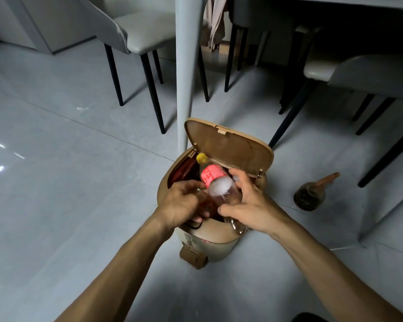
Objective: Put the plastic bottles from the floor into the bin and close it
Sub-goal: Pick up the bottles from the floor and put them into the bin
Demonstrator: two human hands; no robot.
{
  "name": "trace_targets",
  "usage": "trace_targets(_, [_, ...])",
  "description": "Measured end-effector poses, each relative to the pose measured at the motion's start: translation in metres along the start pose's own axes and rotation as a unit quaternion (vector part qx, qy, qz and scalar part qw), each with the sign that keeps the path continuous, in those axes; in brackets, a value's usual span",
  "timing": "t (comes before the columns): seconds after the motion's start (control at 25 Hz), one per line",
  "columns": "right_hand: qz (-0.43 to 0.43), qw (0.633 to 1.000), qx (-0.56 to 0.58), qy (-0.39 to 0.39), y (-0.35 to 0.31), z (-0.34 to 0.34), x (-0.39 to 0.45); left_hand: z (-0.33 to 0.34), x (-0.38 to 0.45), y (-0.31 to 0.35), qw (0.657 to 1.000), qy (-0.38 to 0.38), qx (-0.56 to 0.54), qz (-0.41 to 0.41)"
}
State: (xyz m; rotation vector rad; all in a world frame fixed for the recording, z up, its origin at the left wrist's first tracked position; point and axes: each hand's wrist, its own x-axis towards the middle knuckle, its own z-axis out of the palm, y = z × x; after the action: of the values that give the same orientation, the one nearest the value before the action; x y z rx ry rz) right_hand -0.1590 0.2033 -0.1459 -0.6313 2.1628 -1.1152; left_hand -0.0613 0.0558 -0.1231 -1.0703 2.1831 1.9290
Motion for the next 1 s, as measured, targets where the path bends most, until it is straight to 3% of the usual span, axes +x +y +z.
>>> trace_targets(0.04, [-0.022,1.000,-0.009,0.020,-0.003,0.000,-0.001,-0.001,0.000,-0.003,1.000,0.025,0.005,0.011])
trace_targets(0.12, [-0.078,0.987,-0.136,0.040,-0.013,-0.009,0.000,-0.005,0.004,-0.008,0.995,0.090,0.019,0.044])
trace_targets(0.2, [-0.073,0.920,-0.384,0.031,-0.031,-0.024,0.002,-0.009,0.006,-0.012,0.988,0.121,0.072,0.070])
trace_targets(0.24, [-0.053,0.893,-0.446,0.022,-0.040,-0.027,0.005,-0.011,0.007,-0.015,0.983,0.122,0.108,0.080])
trace_targets(0.28, [-0.034,0.890,-0.455,0.002,-0.046,-0.026,0.010,-0.012,0.009,-0.019,0.977,0.122,0.148,0.091])
trace_targets(0.4, [-0.017,0.936,-0.352,-0.030,-0.037,0.004,0.030,-0.014,0.008,-0.029,0.956,0.135,0.228,0.127])
trace_targets(0.56, [0.025,0.962,-0.270,-0.024,-0.025,0.010,0.053,-0.019,0.010,-0.031,0.965,0.131,0.195,0.118])
trace_targets(0.72, [0.089,0.943,-0.310,-0.086,-0.037,0.012,0.053,-0.015,0.013,-0.032,0.957,0.101,0.245,0.118])
trace_targets(0.8, [0.088,0.971,-0.218,-0.049,-0.041,0.011,0.038,-0.012,0.015,-0.027,0.953,0.085,0.263,0.126])
trace_targets(0.92, [0.084,0.996,0.022,0.000,-0.032,-0.004,0.005,-0.007,0.017,-0.004,0.988,0.091,0.089,0.082])
trace_targets(1.0, [0.044,0.987,0.154,-0.012,-0.018,-0.006,-0.008,-0.004,0.018,0.007,0.995,0.021,-0.092,0.020])
